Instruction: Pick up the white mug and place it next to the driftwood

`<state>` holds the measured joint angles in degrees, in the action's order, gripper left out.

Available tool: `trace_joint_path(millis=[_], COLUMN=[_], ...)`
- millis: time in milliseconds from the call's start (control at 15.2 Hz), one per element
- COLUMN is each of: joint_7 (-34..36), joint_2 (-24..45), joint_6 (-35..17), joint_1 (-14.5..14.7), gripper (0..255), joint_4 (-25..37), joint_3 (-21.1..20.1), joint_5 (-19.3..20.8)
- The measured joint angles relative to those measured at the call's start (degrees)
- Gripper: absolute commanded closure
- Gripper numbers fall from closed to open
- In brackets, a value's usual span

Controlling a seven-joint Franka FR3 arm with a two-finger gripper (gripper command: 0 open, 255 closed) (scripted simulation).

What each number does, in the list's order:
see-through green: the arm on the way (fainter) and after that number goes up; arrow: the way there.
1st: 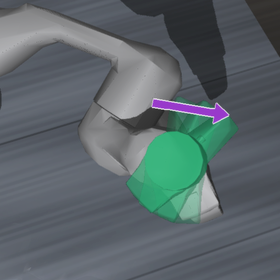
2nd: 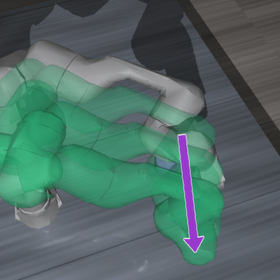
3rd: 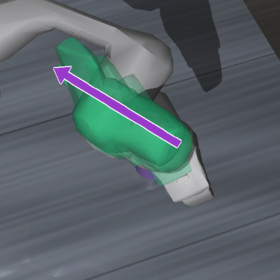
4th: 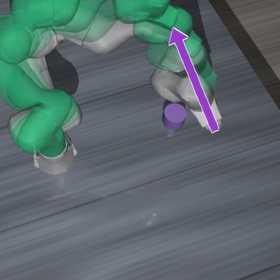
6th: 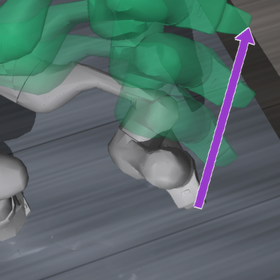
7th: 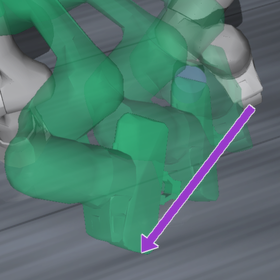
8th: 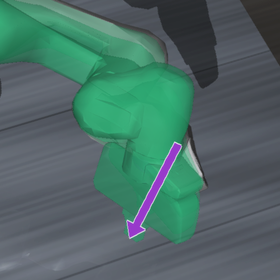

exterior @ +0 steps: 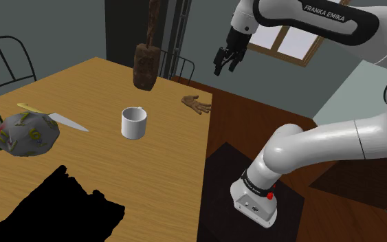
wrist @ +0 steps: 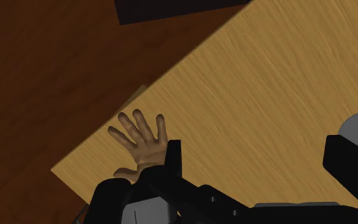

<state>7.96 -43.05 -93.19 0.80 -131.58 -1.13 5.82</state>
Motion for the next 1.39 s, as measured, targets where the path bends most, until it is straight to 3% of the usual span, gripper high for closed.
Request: trace_joint_path(millis=[462,1386], joint_7=[3.38,13.38], joint_2=[5.38,28.99], joint_6=[-5.9,-19.95], joint_1=[1.63,5.52], gripper=[0,0], joint_4=[-1.74,5.17], joint_3=[-3.0,-12.12], joint_5=[-2.4,-5.77])
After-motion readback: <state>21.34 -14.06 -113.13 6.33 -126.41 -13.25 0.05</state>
